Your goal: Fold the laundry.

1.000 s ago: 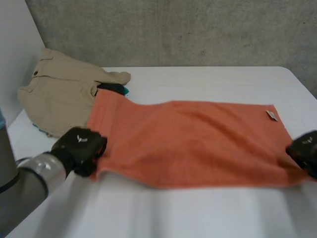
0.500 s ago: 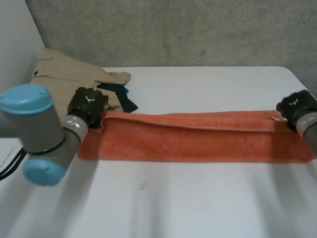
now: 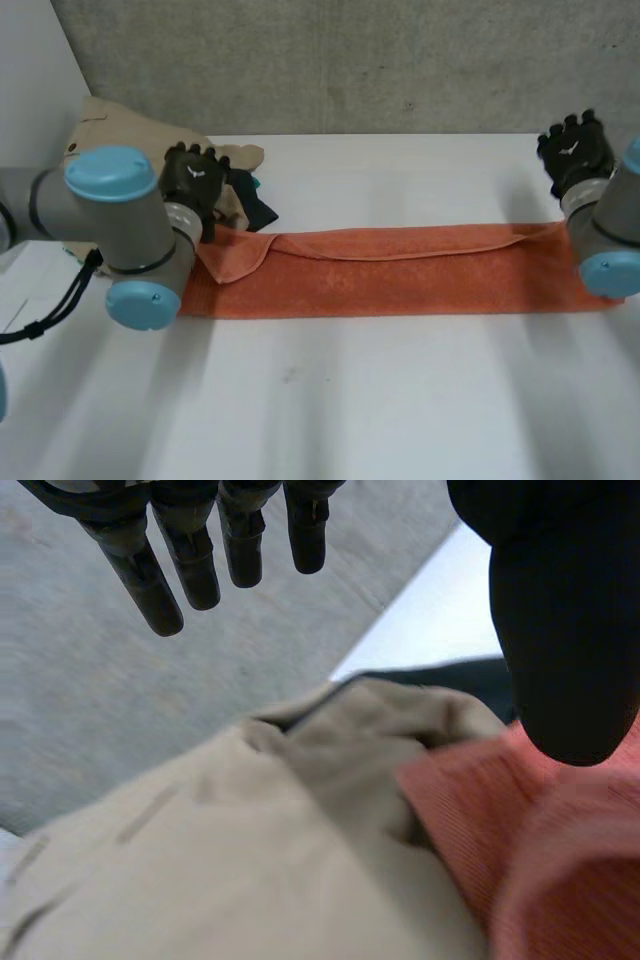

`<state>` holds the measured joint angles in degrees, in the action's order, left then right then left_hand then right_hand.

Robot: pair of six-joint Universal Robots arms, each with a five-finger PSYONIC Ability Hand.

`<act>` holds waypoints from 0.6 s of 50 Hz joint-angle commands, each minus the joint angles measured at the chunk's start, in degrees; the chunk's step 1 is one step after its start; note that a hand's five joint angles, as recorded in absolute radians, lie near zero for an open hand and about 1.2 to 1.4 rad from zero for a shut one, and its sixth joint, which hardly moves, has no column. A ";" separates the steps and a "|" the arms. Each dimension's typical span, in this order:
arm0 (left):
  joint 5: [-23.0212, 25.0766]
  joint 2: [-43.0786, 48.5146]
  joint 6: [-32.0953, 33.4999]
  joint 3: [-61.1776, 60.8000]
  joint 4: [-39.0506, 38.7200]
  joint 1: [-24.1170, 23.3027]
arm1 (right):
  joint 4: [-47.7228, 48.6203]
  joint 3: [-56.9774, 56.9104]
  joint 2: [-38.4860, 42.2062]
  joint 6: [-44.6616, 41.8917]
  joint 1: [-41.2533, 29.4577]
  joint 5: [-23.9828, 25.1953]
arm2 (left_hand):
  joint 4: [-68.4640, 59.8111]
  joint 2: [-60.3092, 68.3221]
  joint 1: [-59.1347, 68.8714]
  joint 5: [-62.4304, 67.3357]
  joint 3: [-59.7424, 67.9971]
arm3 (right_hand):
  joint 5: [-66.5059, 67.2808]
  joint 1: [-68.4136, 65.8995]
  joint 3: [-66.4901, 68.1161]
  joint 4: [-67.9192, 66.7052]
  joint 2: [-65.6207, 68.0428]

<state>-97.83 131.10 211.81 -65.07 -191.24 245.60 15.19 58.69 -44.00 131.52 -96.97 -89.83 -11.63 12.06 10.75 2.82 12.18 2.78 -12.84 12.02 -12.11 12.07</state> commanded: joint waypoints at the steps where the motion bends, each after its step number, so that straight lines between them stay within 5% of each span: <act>1: 0.63 -6.20 -0.08 -4.10 0.43 -0.30 | -7.08 8.18 -12.58 7.60 3.17 6.83 | 1.63 -2.06 -0.75 -2.82 -2.18 | -2.78 2.84 -2.02 2.11 -2.07; 8: 5.81 -6.91 0.36 -10.87 0.60 -1.88 | -17.73 9.52 -12.52 8.75 7.76 16.35 | 1.63 -2.06 -0.75 -2.82 -2.18 | -2.78 2.84 -2.02 2.11 -2.07; 18: 6.34 4.95 3.16 -4.64 -0.19 -1.88 | -15.99 2.23 1.10 8.84 7.67 16.27 | 1.25 -1.68 -0.37 -2.44 -1.80 | -2.78 2.84 -2.02 2.11 -2.07; 30: 6.17 14.53 8.62 11.88 -12.04 4.18 | 13.00 -4.37 11.21 11.39 5.91 10.55 | -0.94 0.51 1.82 -0.25 0.39 | -2.78 2.84 -2.02 2.11 -2.07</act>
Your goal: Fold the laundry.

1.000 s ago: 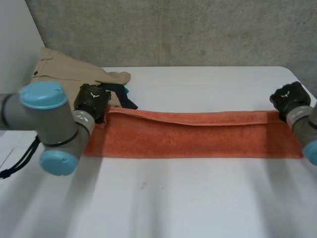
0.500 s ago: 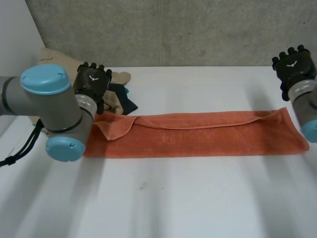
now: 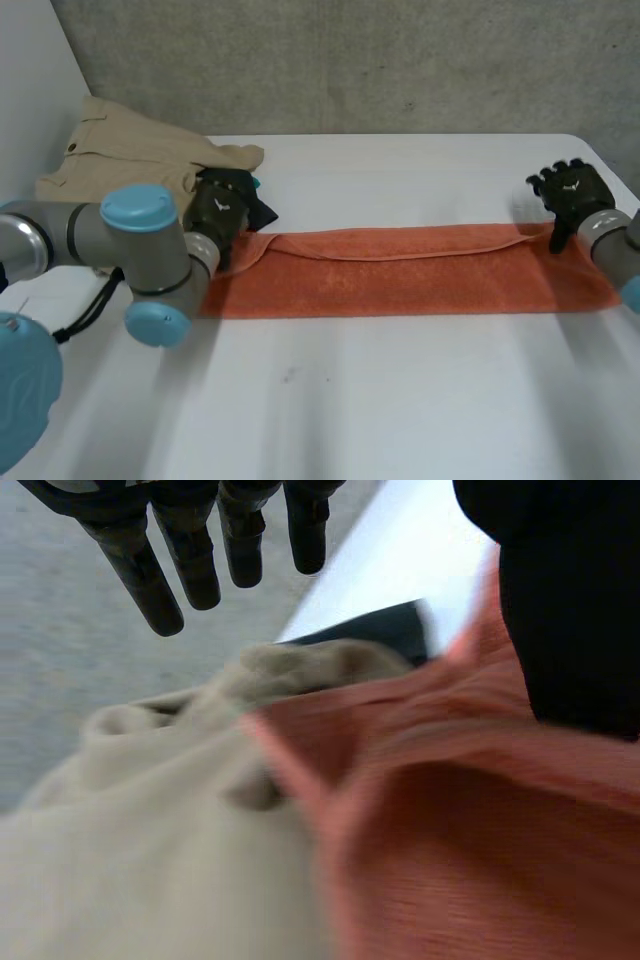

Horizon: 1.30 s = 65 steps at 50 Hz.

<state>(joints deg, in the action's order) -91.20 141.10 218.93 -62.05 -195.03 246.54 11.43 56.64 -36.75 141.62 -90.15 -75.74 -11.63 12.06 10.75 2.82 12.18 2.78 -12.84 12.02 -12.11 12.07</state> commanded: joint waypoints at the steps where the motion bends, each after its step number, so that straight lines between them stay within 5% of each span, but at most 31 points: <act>1: -0.47 4.79 1.50 10.01 -9.31 3.42 | 19.74 -3.28 4.93 1.29 -0.99 -4.06 | -0.94 0.51 1.82 -0.25 0.39 | -2.78 2.84 -2.02 2.11 -2.07; 15: -0.47 2.43 1.24 7.31 -11.25 2.37 | 19.70 -2.15 2.14 1.91 -1.61 -4.42 | -0.43 0.00 1.31 -0.76 -0.12 | -2.78 2.84 -2.02 2.11 -2.07; 26: -0.38 -9.78 -2.62 -7.72 -10.38 -1.32 | -4.55 4.53 -8.86 3.49 -0.64 -2.92 | -0.26 -0.17 1.14 -0.93 -0.28 | -2.78 2.84 -2.02 2.11 -2.07; 34: 0.15 -18.75 -9.56 -19.24 -9.06 -2.12 | -17.22 16.38 -19.30 2.79 7.00 -1.17 | 0.07 -0.50 0.81 -1.26 -0.62 | 2.66 -2.60 3.42 -3.33 3.38; 48: 2.17 -22.45 -12.73 -23.99 -9.06 -4.14 | -10.38 23.43 -15.72 -0.90 9.47 3.49 | 0.24 -0.67 0.64 -1.43 -0.79 | 10.25 -10.20 11.01 -10.92 10.97; 50: 2.08 -22.45 -12.73 -23.99 -9.06 -4.14 | -9.41 23.52 -14.58 -0.90 9.55 3.41 | 0.24 -0.67 0.64 -1.43 -0.79 | 21.27 -21.21 22.03 -21.94 21.99; 52: 2.00 -22.54 -12.73 -23.99 -9.06 -4.14 | -8.53 23.34 -13.96 -1.08 9.73 2.97 | 0.24 -0.67 0.64 -1.43 -0.79 | 66.94 -66.88 67.70 -67.61 67.65; 58: 1.82 -23.85 -12.73 -24.34 -8.88 -4.05 | -1.50 24.66 -15.27 -1.95 13.50 -2.48 | 0.24 -0.67 0.64 -1.43 -0.79 | 67.22 -67.16 67.98 -67.89 67.93; 65: 1.82 -26.23 -12.73 -25.75 -8.88 -3.88 | -0.70 22.73 -16.77 -14.93 18.60 -4.68 | 0.41 -0.84 0.47 -1.60 -0.96 | 67.22 -67.16 67.98 -67.89 67.93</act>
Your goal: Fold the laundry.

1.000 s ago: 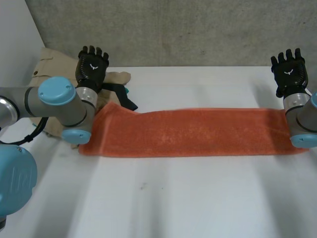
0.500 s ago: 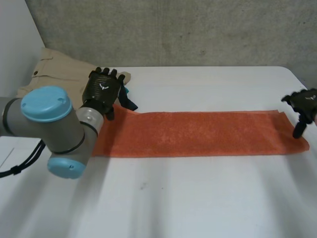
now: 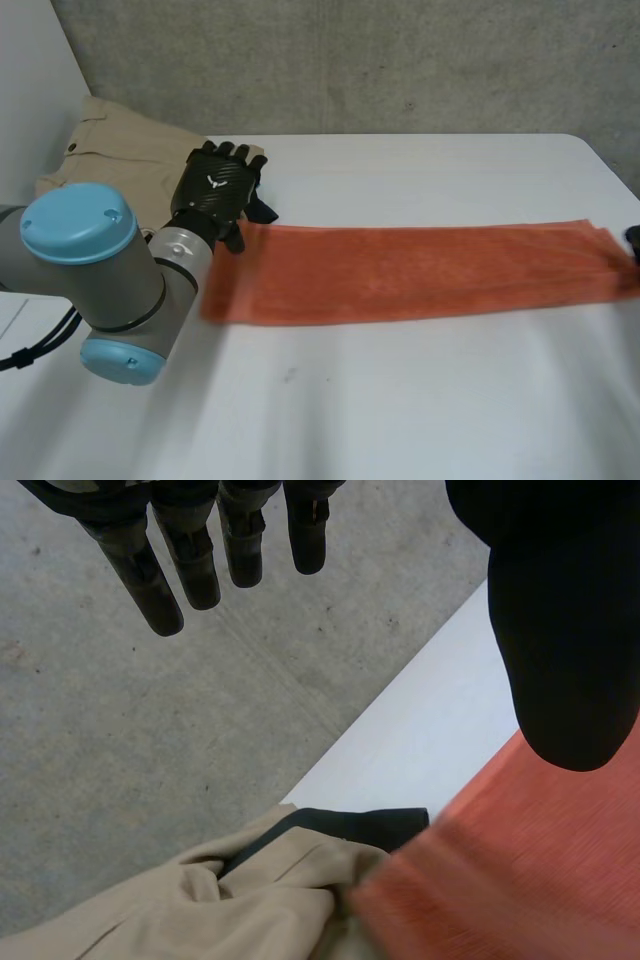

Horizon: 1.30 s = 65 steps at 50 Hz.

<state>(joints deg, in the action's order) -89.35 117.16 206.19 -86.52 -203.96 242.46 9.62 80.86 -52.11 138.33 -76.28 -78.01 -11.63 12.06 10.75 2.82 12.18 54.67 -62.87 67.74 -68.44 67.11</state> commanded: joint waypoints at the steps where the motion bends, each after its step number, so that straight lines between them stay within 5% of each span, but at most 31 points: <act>1: 0.05 -2.80 -0.09 -1.81 0.05 0.38 | 1.19 -1.58 -1.76 -12.99 4.91 -2.50 | 0.40 -0.84 0.47 -1.60 -0.96 | 15.33 -17.13 12.26 -11.56 12.89; 7: 0.05 -4.48 -0.26 -3.65 -0.04 0.73 | 4.52 -1.41 -2.29 -16.08 2.81 -1.53 | 0.40 -0.84 0.47 -1.60 -0.96 | 15.33 -17.13 12.26 -11.56 12.89; 18: -0.39 -8.52 -0.53 -6.11 -0.12 0.91 | 18.06 5.01 -11.17 -15.11 -25.30 10.41 | 0.40 -0.84 0.47 -1.60 -0.96 | 15.33 -17.13 12.26 -11.56 12.89; 26: -0.39 -10.72 -1.23 -9.37 -0.12 2.66 | 20.18 -0.69 -0.12 -18.35 -48.14 14.55 | 0.57 -1.01 0.30 -1.76 -1.13 | 15.33 -17.13 12.26 -11.56 12.89; 32: -0.21 -10.90 -1.32 -10.95 -0.12 3.72 | 20.09 -4.13 7.28 -21.96 -55.90 14.38 | 0.74 -1.17 0.14 -1.93 -1.29 | 15.33 -17.13 12.26 -11.56 12.89; 36: -0.04 -10.81 -1.32 -11.13 -0.12 3.98 | 19.91 -4.49 8.61 -22.58 -56.96 13.41 | 0.74 -1.18 0.13 -1.93 -1.29 | 13.89 -15.69 10.82 -10.12 11.45; 37: -0.04 -10.81 -1.32 -11.13 -0.12 3.98 | 19.82 -4.31 8.35 -22.41 -56.70 13.06 | 0.74 -1.18 0.13 -1.93 -1.29 | -2.28 0.47 -5.34 6.05 -4.72; 38: -0.04 -10.81 -1.32 -11.13 -0.12 4.07 | 19.74 -3.61 7.65 -21.36 -56.44 12.10 | 0.74 -1.18 0.13 -1.93 -1.29 | -41.08 39.27 -44.14 44.84 -43.51; 39: 0.05 -10.81 -1.32 -11.13 -0.21 4.07 | 19.65 -3.17 6.95 -20.66 -56.35 11.40 | 0.91 -1.34 -0.03 -2.10 -1.46 | -54.67 52.87 -57.74 58.44 -57.11; 45: 0.14 -10.81 -1.32 -10.60 -0.47 3.98 | 16.94 1.21 -3.83 -4.09 -52.77 2.44 | 0.91 -1.34 -0.03 -2.10 -1.46 | -54.67 52.87 -57.74 58.44 -57.11; 53: 0.14 -10.81 -1.32 -10.42 -0.65 3.19 | 2.18 5.70 -9.59 15.37 -41.25 -0.39 | 1.08 -1.51 -0.20 -2.27 -1.63 | -54.67 52.87 -57.74 58.44 -57.11; 60: 0.14 -10.54 -1.58 -10.69 -0.65 3.02 | -0.39 11.94 -8.09 9.60 -31.75 -0.65 | 1.58 -2.02 -0.71 -2.77 -2.14 | -54.30 52.49 -57.36 58.06 -56.74; 65: 0.14 -10.37 -2.28 -10.78 -0.65 2.84 | 0.04 12.92 -7.56 2.22 -28.93 -2.93 | 1.58 -2.02 -0.71 -2.77 -2.14 | 6.16 -7.97 3.10 -2.39 3.72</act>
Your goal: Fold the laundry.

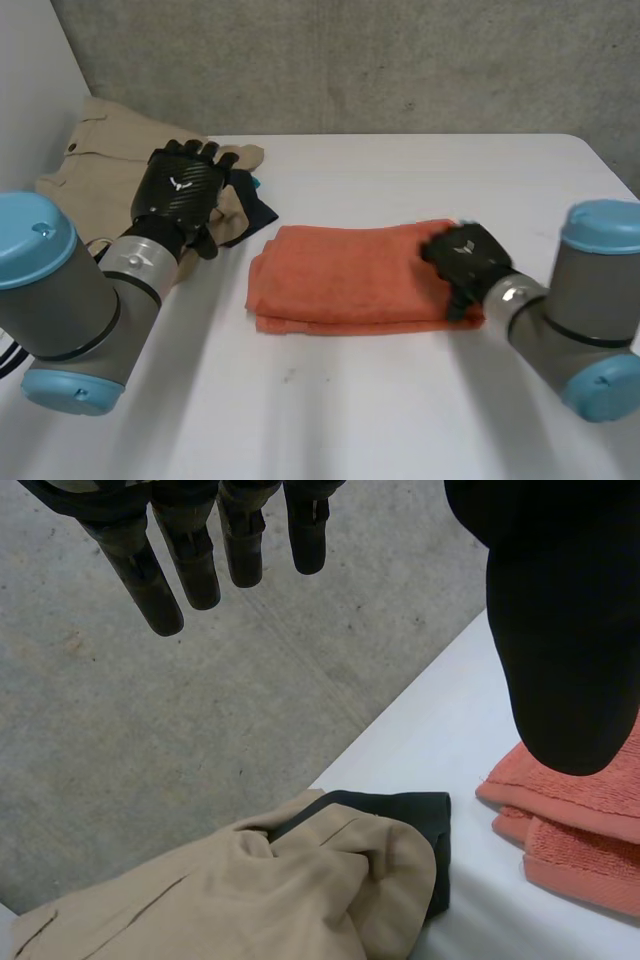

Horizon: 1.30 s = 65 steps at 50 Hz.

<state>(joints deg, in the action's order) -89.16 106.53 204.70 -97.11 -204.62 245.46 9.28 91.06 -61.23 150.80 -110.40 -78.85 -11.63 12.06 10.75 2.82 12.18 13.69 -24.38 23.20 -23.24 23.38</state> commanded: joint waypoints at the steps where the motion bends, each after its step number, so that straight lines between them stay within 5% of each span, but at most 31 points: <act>1: -0.05 0.26 -0.97 -0.19 0.10 -0.25 | 0.74 2.64 1.47 -10.96 5.10 -2.88 | 1.59 -2.02 -0.71 -2.77 -2.13 | 54.94 -54.26 55.43 -55.40 55.26; 10: -0.14 -0.79 -1.06 -0.36 0.36 -0.16 | 10.14 -2.46 -0.03 -13.60 -0.33 -9.66 | 1.59 -2.02 -0.71 -2.77 -2.13 | 56.31 -55.62 56.80 -56.76 56.62; 14: -0.22 -1.94 -1.15 -0.36 0.54 0.02 | 11.81 -6.59 0.23 -14.48 -9.73 -7.03 | 1.59 -2.02 -0.71 -2.77 -2.13 | 56.31 -55.62 56.80 -56.76 56.62; 18: -0.49 -2.29 -2.02 -0.28 0.45 0.19 | 12.43 -8.52 4.43 -14.66 -17.37 1.12 | 1.59 -2.02 -0.71 -2.77 -2.13 | 56.31 -55.62 56.80 -56.76 56.62; 24: -0.58 -2.47 -6.41 0.78 0.28 0.46 | 12.08 -9.49 10.33 -17.82 -21.97 9.41 | 1.25 -1.68 -0.37 -2.44 -1.79 | 56.31 -55.62 56.80 -56.76 56.62; 25: -0.66 -2.47 -6.86 1.04 0.19 0.46 | 11.99 -9.84 10.86 -17.74 -22.05 9.15 | 1.25 -1.68 -0.37 -2.44 -1.79 | 56.31 -55.62 56.80 -56.76 56.62; 29: -0.66 -2.29 -9.67 3.32 0.36 0.11 | 12.25 -10.64 9.91 -11.09 -22.06 3.81 | 0.74 -1.18 0.13 -1.93 -1.29 | -1.18 1.86 -0.69 0.72 -0.86; 31: -0.66 -1.86 -11.33 4.90 0.45 -0.16 | 12.08 -10.38 8.59 -5.46 -21.18 2.57 | 0.58 -1.01 0.30 -1.77 -1.12 | -12.38 13.07 -11.90 11.93 -12.07; 41: -0.49 5.79 -15.39 15.09 1.50 -9.46 | 5.78 -8.26 -2.40 26.27 -9.41 1.07 | 0.24 -0.67 0.64 -1.43 -0.78 | -13.69 14.38 -13.20 13.24 -13.38; 53: -3.72 25.73 -15.12 31.97 18.80 -14.57 | -11.47 -21.53 9.54 27.53 -4.57 0.89 | -0.43 0.00 1.31 -0.76 -0.12 | -13.69 14.38 -13.20 13.24 -13.38; 58: -10.32 28.21 -14.33 32.25 22.59 -14.48 | -13.67 -25.22 13.94 27.26 -5.00 1.42 | -0.43 0.00 1.31 -0.76 -0.11 | -13.69 14.38 -13.20 13.24 -13.38; 65: -12.44 28.47 -8.28 27.77 25.50 -13.78 | -15.08 -27.60 18.34 23.84 -5.18 1.77 | 0.07 -0.50 0.81 -1.26 -0.62 | -13.69 14.38 -13.20 13.24 -13.38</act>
<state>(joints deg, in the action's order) -98.88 135.02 190.95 -64.85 -181.70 230.90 -4.81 65.42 -46.73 177.78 -115.24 -77.39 -11.63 12.06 10.75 2.82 12.18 2.74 -12.85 11.94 -12.07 12.05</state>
